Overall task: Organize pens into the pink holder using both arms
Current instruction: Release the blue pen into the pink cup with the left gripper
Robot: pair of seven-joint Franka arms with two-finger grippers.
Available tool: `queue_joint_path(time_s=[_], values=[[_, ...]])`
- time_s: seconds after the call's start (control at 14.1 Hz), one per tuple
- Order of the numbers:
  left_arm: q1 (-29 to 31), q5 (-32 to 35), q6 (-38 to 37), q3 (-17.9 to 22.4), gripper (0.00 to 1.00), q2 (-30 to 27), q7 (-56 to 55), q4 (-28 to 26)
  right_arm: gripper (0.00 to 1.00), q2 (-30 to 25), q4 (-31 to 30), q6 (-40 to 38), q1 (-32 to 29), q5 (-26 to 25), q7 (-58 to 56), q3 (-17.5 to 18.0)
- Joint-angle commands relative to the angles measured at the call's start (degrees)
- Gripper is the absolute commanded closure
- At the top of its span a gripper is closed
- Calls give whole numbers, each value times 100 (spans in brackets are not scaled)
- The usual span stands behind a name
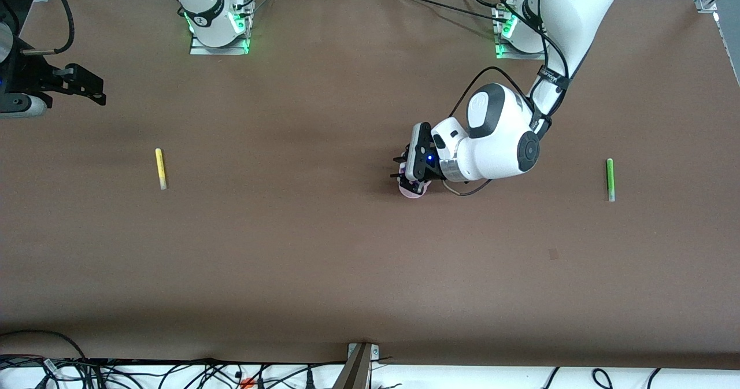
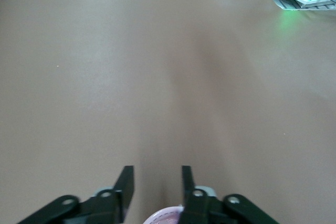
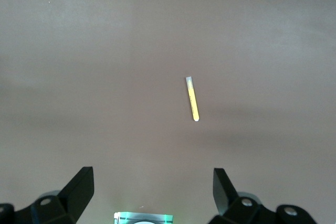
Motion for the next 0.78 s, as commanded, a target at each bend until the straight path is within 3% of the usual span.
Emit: queue_joint_path(time_s=[0.0, 0.14, 0.57, 0.71], values=[[35, 78, -193, -7, 0, -506, -402, -185, 0, 14, 82, -62, 21, -91, -13, 23], [44, 234, -745, 54, 0, -665, -1254, -150, 0, 14, 82, -62, 21, -91, -13, 14], [88, 2922, -2213, -33, 0, -1323, -5329, -27, 0, 14, 82, -45, 21, -91, -5, 23], [71, 3502, -2924, -34, 0, -1360, -6544, 366, 0, 84, 82, -36, 82, -100, -22, 14]])
